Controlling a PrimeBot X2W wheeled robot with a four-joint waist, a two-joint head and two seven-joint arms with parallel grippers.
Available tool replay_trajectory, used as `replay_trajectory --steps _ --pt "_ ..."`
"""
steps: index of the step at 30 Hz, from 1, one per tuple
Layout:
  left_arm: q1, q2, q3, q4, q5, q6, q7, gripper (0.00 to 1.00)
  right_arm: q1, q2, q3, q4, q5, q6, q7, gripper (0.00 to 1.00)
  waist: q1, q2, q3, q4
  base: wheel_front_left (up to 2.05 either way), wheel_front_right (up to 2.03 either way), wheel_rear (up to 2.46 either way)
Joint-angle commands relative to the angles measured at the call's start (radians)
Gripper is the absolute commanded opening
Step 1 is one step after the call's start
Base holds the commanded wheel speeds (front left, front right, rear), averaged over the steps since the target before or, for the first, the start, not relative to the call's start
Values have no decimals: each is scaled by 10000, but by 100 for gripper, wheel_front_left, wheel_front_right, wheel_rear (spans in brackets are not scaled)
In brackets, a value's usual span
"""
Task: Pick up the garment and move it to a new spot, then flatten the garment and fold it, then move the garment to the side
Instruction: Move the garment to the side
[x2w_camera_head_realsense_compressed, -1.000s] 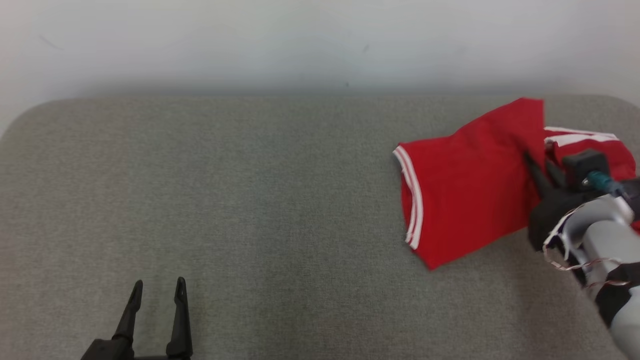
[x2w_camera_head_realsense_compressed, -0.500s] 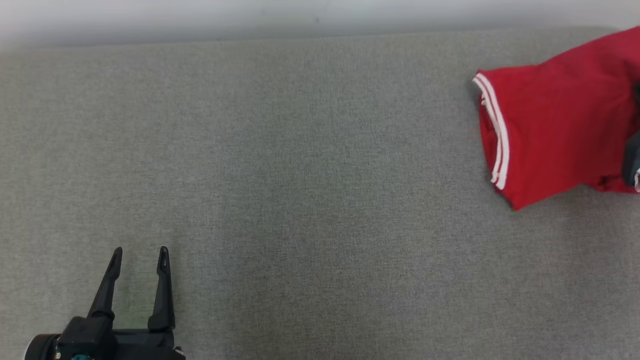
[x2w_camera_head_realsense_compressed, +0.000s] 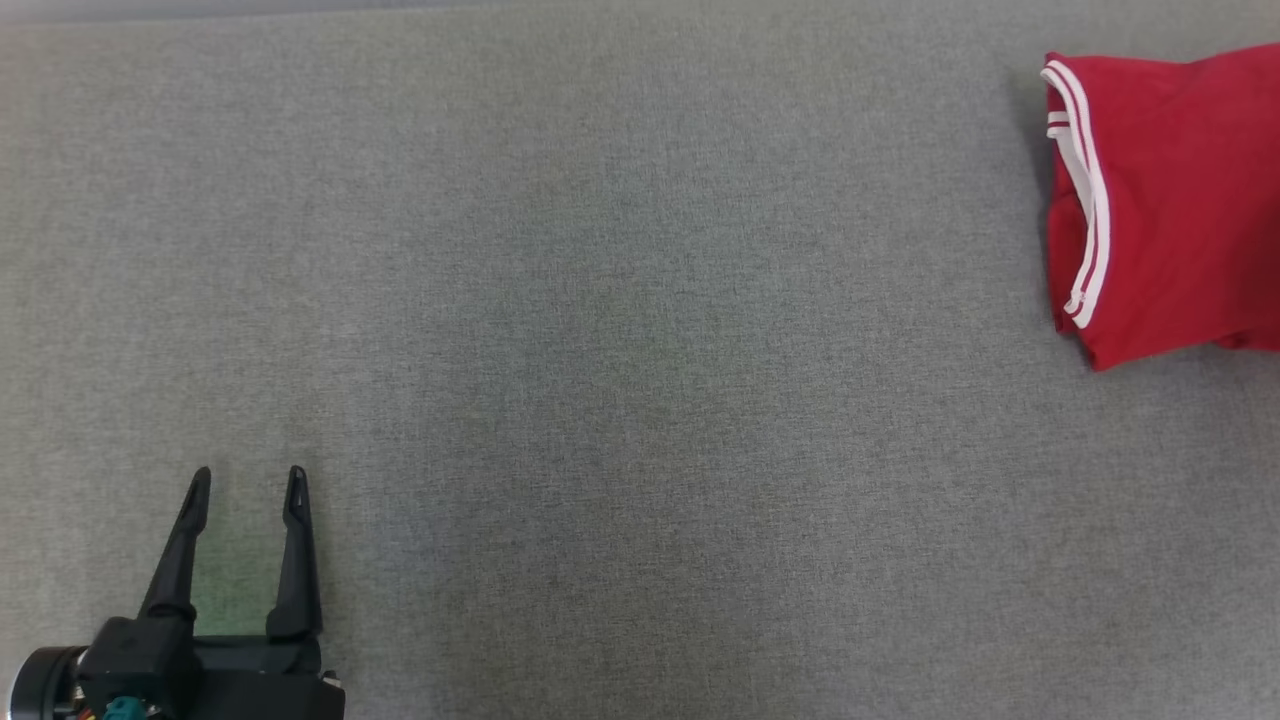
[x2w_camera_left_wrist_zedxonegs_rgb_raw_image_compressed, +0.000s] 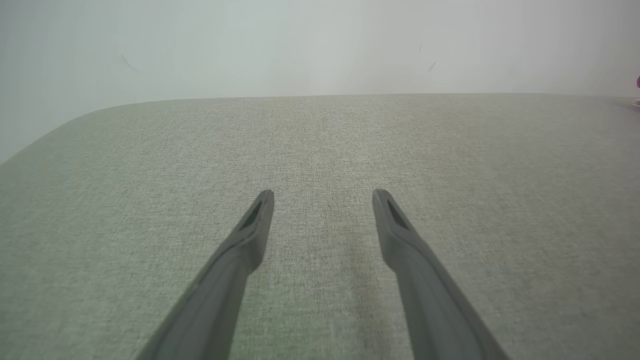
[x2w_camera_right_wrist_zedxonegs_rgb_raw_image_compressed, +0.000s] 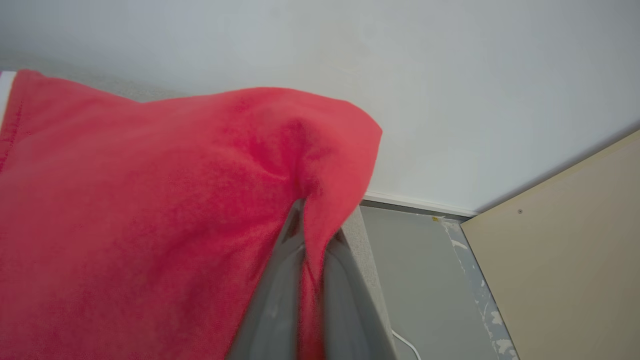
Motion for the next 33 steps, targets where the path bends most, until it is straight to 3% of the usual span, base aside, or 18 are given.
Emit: replay_trajectory --steps 1,2,3,8,13,21,22,27,33 --pt "-160 43 60 -71 -3 -63 -26 100 -51 83 -132 73 -125 -15 65 27 0 -2 119 -63 0 0 0" --pt "-149 39 89 -77 -7 -64 -26 100 -11 112 -242 98 -179 -15 182 60 0 -2 136 -84 0 0 0" --pt "-139 26 110 -77 -10 -65 -26 100 15 122 -345 116 -292 -15 211 100 0 -2 140 -101 0 0 0" --pt "-23 -86 194 101 -39 -37 -26 100 -11 129 -845 142 -1065 -15 -266 100 0 -2 -177 -161 0 0 0" --pt "204 -250 254 368 -74 -39 -26 100 167 800 -1884 -161 -1023 -15 -583 100 0 -2 -883 -207 0 0 0" --pt "685 -579 252 659 -193 -20 -26 100 3111 2355 -4062 -4343 -1304 -15 -593 100 0 -2 -2178 -76 0 0 0" --pt "685 -579 252 659 -193 -20 -26 100 3111 2355 -4062 -4343 -1304 -15 -593 100 0 -2 -2178 -76 0 0 0" --pt "917 -673 128 801 -198 -8 -26 100 5396 3727 -4973 -6657 -1590 -15 -595 100 0 -2 -2766 145 0 0 0" --pt "1101 -695 21 868 -210 28 -26 100 7921 5218 -5166 -8835 -2040 -15 -594 100 0 -2 -3265 510 0 0 0"
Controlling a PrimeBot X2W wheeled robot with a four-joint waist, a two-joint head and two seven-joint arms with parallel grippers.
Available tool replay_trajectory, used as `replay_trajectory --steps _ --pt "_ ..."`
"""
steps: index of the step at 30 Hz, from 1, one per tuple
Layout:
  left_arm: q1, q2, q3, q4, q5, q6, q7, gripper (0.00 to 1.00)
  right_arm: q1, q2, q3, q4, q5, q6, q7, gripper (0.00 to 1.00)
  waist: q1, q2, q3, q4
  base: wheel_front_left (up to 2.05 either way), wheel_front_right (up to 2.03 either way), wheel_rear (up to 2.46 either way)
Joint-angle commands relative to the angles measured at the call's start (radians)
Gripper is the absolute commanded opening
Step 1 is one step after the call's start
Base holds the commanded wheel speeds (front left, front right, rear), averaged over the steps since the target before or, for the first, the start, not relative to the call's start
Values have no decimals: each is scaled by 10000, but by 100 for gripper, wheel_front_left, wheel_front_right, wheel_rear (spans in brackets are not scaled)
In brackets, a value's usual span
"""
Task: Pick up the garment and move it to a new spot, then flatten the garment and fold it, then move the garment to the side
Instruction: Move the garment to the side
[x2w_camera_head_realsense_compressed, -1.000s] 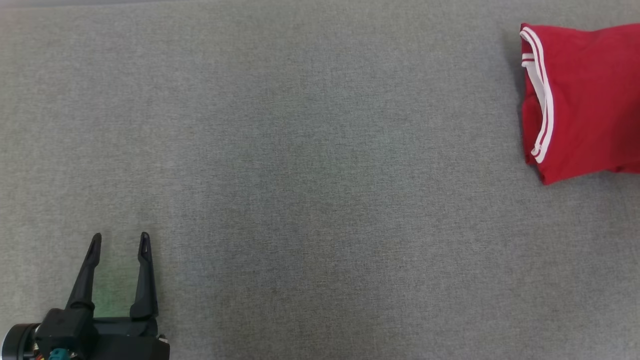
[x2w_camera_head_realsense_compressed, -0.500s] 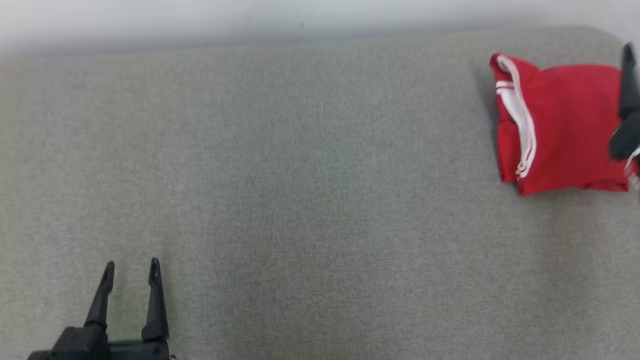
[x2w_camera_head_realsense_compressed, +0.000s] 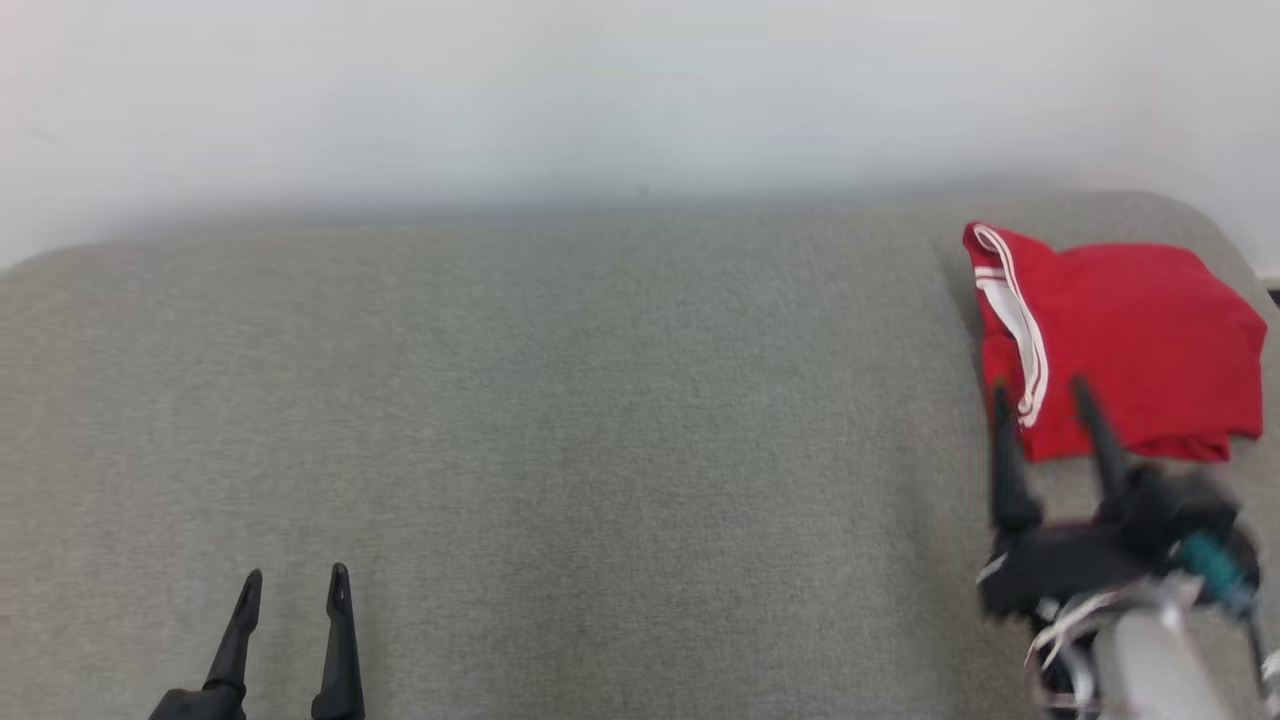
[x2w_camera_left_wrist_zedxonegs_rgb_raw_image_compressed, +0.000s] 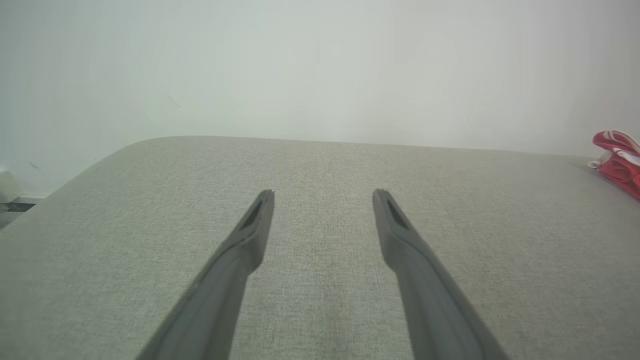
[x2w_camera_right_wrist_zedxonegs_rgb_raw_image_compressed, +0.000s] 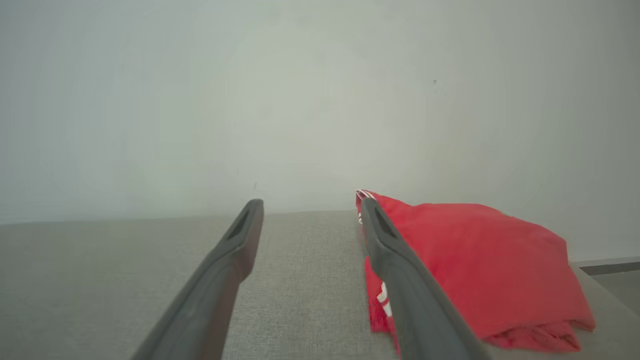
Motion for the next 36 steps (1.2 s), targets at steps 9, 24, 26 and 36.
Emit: replay_trajectory --steps 9,24,26,36 --pt "322 -22 -226 36 -208 193 -26 100 2453 723 396 -1582 -157 -15 -39 100 3 1 -751 575 0 0 0" --pt "511 -24 -653 -69 -155 522 -26 100 4162 761 774 -2695 883 -15 -40 100 3 1 -1051 812 0 0 0" --pt "574 -25 -688 -31 -86 538 -26 100 4219 761 777 -2645 959 -15 -40 100 3 1 -1093 767 0 0 0" --pt "597 -25 -669 34 -30 444 -26 100 4258 762 664 -2510 1060 -15 -40 100 3 1 -1154 641 0 0 0"
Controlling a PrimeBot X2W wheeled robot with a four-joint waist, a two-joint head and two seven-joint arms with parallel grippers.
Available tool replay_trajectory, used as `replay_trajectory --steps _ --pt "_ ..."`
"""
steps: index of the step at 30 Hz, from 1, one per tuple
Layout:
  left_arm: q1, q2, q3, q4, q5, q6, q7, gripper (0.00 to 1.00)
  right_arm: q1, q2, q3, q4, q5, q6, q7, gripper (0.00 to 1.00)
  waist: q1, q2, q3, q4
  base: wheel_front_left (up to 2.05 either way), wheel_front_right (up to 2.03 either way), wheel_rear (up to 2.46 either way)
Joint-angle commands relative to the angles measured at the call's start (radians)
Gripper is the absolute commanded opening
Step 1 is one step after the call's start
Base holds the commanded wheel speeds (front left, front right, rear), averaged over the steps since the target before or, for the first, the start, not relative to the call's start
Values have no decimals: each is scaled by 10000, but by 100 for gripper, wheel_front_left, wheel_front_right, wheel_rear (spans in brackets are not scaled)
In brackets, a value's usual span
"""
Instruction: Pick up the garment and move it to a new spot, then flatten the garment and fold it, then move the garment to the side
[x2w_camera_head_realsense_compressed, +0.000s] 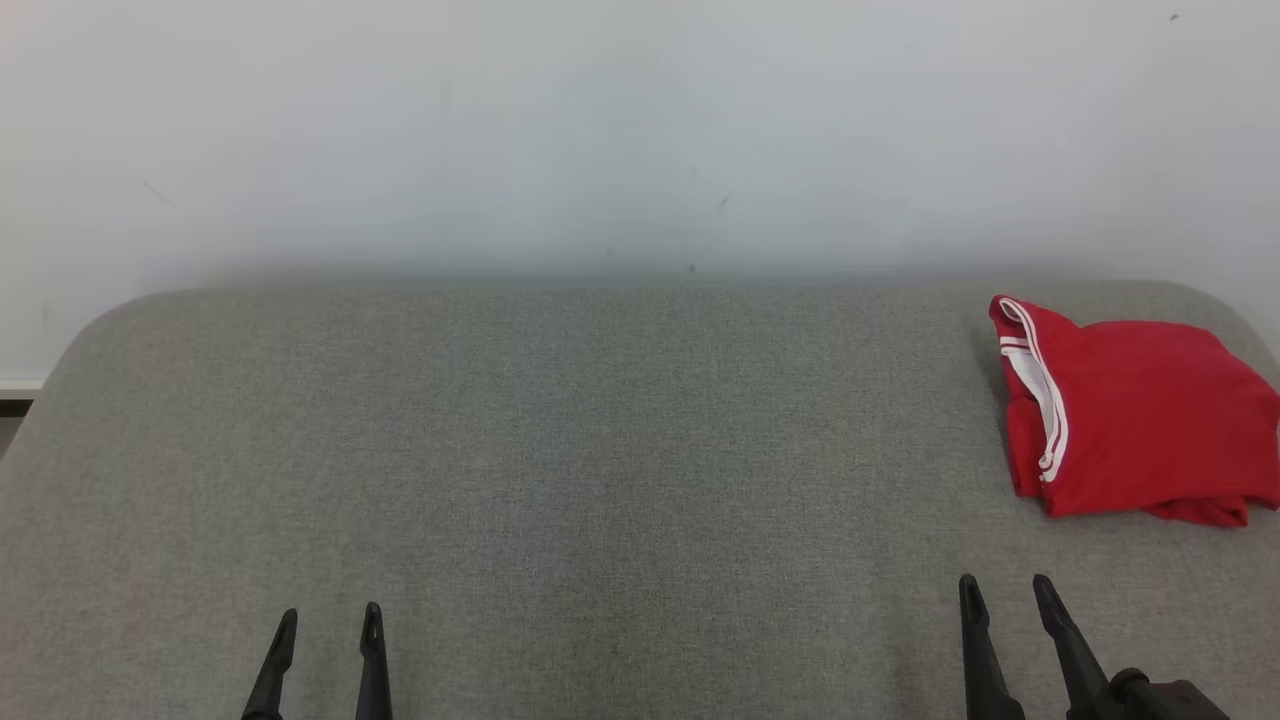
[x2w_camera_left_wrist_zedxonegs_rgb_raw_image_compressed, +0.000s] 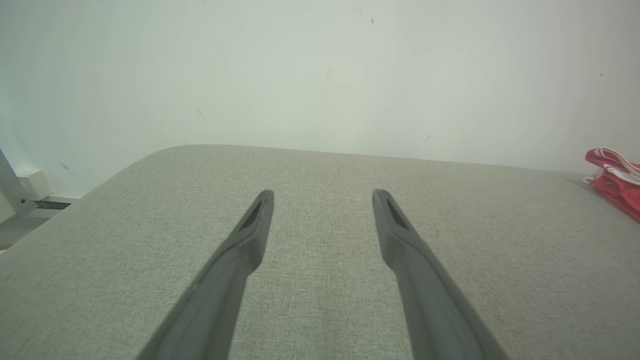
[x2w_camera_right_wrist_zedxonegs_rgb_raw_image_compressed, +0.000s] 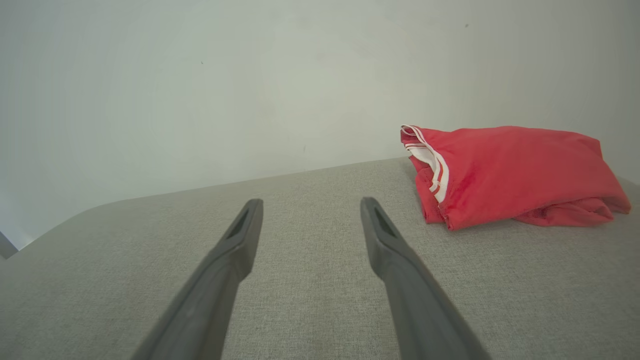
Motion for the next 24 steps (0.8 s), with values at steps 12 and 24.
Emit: replay_trajectory --steps 12,24 --pt "69 -11 101 -30 -23 -110 -26 100 105 -4 -111 89 116 -15 -40 100 0 0 -6 -62 0 0 0" --pt "116 -12 74 -22 57 -96 -26 100 147 -4 -111 130 130 -15 -40 100 0 0 -46 -28 0 0 0"
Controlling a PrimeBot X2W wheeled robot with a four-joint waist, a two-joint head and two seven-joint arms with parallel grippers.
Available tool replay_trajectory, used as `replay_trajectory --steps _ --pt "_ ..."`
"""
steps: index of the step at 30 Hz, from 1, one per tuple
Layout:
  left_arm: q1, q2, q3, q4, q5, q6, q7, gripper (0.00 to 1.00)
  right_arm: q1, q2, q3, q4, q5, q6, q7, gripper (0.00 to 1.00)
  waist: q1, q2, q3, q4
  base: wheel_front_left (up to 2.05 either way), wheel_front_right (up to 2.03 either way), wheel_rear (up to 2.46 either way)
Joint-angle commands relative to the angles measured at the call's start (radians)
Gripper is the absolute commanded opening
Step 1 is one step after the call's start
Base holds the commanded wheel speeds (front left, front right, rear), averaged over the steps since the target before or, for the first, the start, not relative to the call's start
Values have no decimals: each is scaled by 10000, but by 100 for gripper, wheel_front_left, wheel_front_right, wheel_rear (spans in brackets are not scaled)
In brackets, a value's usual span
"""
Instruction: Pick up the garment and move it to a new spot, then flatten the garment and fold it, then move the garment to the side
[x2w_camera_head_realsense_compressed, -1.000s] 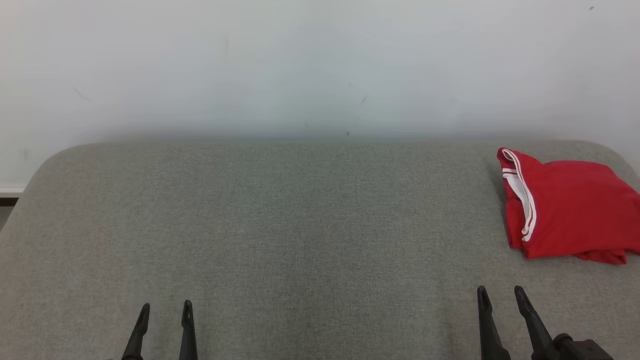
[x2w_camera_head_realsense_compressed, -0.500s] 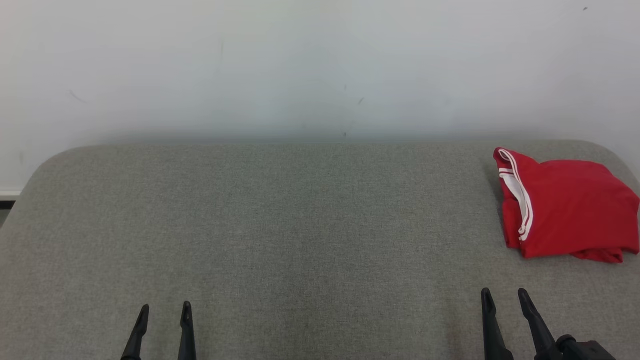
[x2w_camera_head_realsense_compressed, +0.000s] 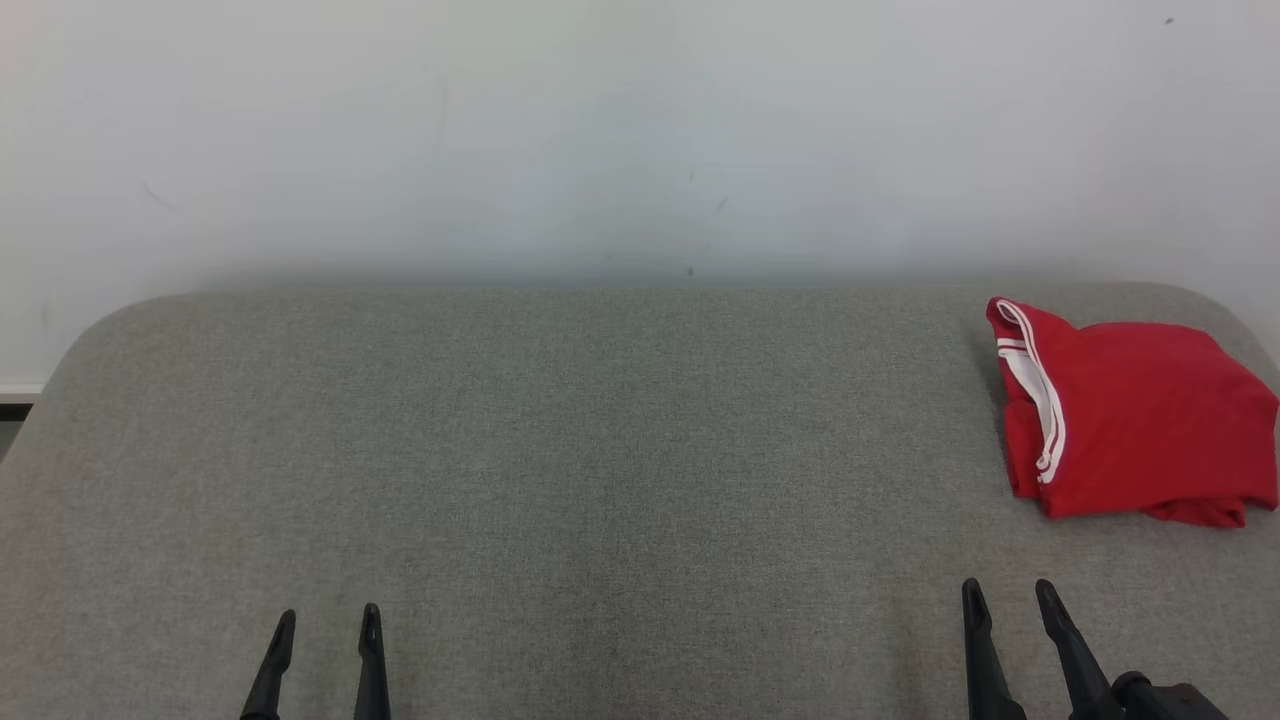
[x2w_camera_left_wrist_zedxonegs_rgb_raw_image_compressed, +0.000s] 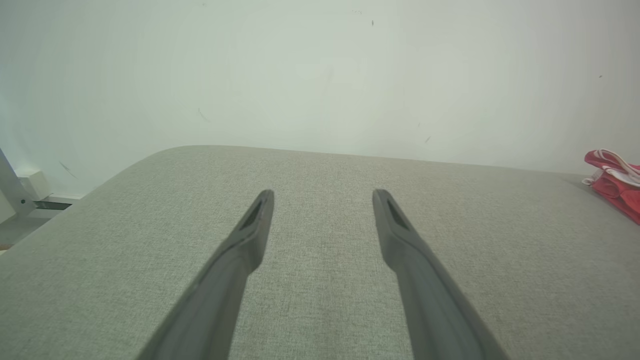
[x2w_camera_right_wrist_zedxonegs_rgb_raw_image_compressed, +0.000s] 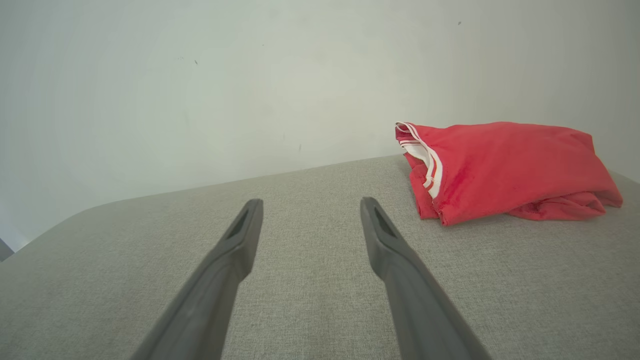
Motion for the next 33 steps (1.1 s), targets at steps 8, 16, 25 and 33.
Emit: replay_trajectory --steps 8,16,25,33 --pt "-11 -26 24 449 -452 -9 166 0 40 -8 11 374 423 0 152 0 0 0 7 -2 0 0 0" --pt "-70 -23 7 351 -1855 -60 404 0 -100 -123 -74 353 1852 -1 498 0 0 0 29 -11 0 0 0" --pt "-134 -19 -16 226 -3490 -117 676 0 -261 -229 -188 331 3492 -3 914 0 0 0 57 -24 0 0 0" --pt "-205 -16 -21 144 -4795 -167 909 0 -396 -299 -300 310 4786 -4 1264 0 0 0 82 -35 0 0 0"
